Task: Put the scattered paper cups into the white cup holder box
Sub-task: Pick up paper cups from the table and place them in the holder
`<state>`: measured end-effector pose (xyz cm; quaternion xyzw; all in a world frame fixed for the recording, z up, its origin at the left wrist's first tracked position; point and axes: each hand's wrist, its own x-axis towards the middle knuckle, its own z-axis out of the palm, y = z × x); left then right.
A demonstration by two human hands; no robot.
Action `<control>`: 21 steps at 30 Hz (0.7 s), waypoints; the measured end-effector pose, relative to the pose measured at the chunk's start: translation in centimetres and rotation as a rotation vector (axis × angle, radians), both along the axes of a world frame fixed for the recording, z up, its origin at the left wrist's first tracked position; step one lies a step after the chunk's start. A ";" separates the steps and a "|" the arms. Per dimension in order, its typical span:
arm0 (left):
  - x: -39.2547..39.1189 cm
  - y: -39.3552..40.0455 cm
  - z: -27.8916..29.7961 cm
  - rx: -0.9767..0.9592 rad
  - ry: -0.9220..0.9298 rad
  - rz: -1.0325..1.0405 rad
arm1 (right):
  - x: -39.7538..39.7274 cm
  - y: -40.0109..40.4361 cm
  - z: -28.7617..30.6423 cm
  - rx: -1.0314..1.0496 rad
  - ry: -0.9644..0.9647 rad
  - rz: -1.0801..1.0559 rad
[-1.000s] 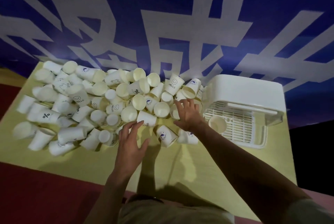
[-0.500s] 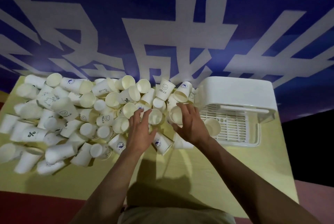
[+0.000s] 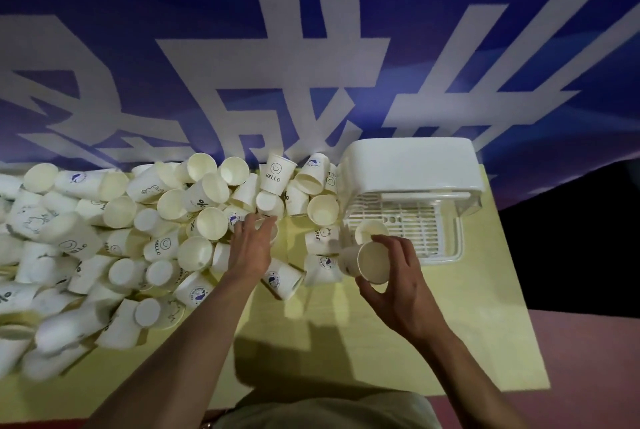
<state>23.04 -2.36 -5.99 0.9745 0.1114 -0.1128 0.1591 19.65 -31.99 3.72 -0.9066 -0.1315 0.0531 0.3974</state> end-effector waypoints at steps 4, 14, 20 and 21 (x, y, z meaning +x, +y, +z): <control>-1.2 -0.8 2.4 -0.083 -0.119 0.030 | -0.4 -1.6 0.0 0.014 0.001 -0.067; -1.9 -12.6 10.9 -0.400 -0.340 -0.212 | -1.3 -5.6 -0.7 -0.012 0.065 -0.173; 0.1 -16.1 8.5 -0.273 -0.218 -0.344 | -2.7 -7.2 -0.8 0.040 0.036 -0.238; 0.3 -16.3 8.1 -0.248 -0.209 -0.357 | -2.9 -7.5 -0.8 0.046 0.033 -0.254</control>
